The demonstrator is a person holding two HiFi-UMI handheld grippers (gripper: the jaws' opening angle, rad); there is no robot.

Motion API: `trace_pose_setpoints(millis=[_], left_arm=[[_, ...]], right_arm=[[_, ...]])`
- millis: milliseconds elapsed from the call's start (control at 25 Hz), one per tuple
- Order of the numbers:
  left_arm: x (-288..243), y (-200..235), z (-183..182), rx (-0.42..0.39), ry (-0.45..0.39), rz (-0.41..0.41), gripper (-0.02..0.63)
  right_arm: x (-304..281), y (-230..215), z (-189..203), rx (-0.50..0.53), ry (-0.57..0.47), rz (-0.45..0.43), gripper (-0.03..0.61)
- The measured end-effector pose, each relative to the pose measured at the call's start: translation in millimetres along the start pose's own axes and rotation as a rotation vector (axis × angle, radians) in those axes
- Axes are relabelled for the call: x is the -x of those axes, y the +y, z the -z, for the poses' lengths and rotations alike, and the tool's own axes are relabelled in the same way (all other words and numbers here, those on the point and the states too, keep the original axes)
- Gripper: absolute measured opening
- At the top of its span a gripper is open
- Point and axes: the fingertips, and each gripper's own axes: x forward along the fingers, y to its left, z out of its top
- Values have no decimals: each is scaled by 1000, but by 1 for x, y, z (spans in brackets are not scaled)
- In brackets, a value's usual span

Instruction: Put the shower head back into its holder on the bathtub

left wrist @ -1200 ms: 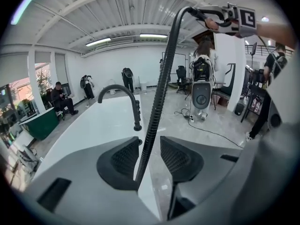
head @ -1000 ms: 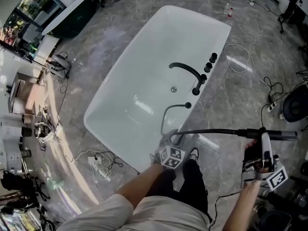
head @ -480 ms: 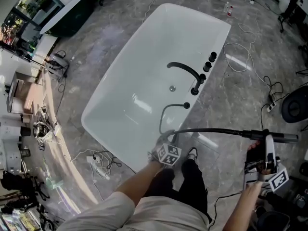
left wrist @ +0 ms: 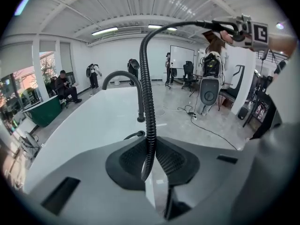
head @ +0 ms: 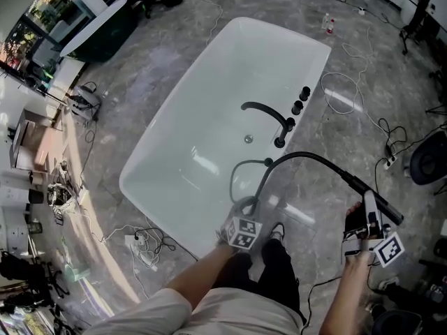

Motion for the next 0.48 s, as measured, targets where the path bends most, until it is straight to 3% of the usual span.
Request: trace_pose_setpoints(millis=[200,480], left_arm=[[33,15,-38,51,-112,-47,60],[91,31,-135,37,-325,-91,60]], right_arm=[[5,-24,1,5,-15,92,143],[35,-37,-17,-13,-86,148,141]])
